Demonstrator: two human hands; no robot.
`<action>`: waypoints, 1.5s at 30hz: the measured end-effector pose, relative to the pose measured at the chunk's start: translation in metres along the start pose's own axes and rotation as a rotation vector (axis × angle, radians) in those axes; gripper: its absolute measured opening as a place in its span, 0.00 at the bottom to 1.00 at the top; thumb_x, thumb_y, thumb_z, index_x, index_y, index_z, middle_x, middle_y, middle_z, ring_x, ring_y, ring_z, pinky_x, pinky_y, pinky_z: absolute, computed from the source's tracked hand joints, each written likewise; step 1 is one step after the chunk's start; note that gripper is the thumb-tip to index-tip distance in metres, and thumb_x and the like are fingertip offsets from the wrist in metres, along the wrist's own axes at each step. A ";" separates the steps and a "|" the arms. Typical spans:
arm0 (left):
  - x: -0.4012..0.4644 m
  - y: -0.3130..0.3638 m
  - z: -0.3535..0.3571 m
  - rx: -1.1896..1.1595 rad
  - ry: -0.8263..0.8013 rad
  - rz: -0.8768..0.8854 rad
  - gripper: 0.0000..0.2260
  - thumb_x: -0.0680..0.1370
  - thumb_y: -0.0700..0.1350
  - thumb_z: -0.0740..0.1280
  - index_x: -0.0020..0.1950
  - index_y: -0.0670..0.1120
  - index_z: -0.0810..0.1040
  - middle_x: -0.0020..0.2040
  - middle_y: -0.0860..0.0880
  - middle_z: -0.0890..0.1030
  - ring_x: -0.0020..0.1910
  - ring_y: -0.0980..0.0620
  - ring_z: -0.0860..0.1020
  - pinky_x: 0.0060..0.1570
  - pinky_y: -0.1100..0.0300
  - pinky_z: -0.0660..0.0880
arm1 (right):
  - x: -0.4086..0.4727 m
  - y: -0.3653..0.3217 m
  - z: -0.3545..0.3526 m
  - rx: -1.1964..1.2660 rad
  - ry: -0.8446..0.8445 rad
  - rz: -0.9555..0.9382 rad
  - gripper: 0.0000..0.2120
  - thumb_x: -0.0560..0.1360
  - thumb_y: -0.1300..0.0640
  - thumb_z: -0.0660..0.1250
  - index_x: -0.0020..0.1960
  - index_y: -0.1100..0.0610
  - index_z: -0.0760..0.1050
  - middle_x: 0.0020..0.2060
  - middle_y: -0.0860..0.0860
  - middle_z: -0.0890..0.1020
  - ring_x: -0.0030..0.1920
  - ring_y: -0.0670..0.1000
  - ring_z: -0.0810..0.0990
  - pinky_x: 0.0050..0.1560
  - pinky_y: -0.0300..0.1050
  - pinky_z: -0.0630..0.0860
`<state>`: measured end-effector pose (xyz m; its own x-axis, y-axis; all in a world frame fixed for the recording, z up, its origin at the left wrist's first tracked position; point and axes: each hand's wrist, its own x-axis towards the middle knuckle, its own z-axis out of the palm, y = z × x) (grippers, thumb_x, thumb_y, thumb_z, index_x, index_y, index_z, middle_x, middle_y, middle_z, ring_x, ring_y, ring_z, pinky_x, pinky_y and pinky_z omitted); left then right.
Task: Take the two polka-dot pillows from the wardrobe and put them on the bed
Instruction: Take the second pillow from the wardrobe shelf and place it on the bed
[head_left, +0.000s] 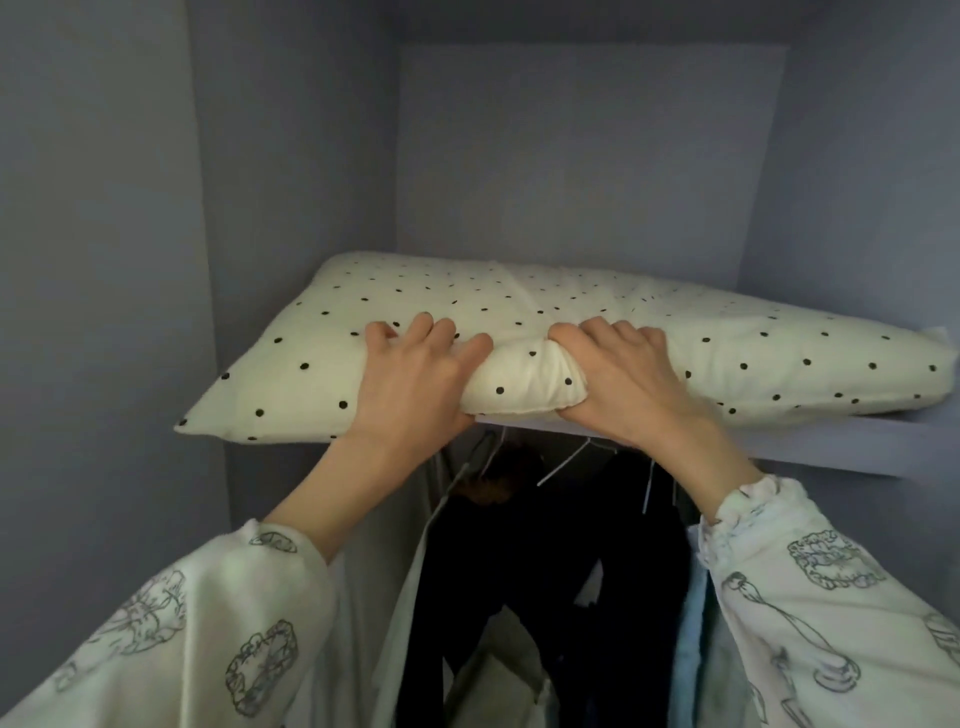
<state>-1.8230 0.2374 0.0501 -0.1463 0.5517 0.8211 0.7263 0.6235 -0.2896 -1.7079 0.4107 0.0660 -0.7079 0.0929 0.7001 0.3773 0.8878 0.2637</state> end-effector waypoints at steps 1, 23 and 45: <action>-0.014 0.005 -0.006 -0.005 0.028 -0.014 0.20 0.62 0.51 0.73 0.52 0.49 0.75 0.41 0.47 0.77 0.42 0.44 0.74 0.42 0.48 0.65 | -0.013 -0.005 -0.003 -0.014 0.010 -0.012 0.28 0.64 0.41 0.69 0.60 0.48 0.68 0.52 0.52 0.76 0.51 0.59 0.75 0.54 0.56 0.65; -0.109 -0.002 -0.004 -0.250 -0.109 0.111 0.24 0.70 0.62 0.61 0.57 0.46 0.76 0.50 0.46 0.77 0.46 0.45 0.75 0.47 0.50 0.71 | -0.014 -0.043 0.007 0.152 -0.072 0.252 0.26 0.78 0.41 0.48 0.74 0.46 0.53 0.76 0.49 0.56 0.75 0.52 0.52 0.69 0.66 0.46; 0.105 -0.048 0.027 -0.287 -0.078 -0.017 0.42 0.66 0.73 0.58 0.74 0.62 0.44 0.76 0.43 0.54 0.74 0.42 0.53 0.67 0.35 0.51 | -0.008 -0.013 0.065 -0.234 0.319 0.187 0.24 0.79 0.44 0.51 0.74 0.48 0.60 0.73 0.52 0.64 0.74 0.58 0.58 0.65 0.75 0.50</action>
<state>-1.8912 0.2799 0.1368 -0.2033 0.5900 0.7814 0.8819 0.4571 -0.1157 -1.7457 0.4280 0.0143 -0.4086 0.0665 0.9103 0.6328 0.7394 0.2300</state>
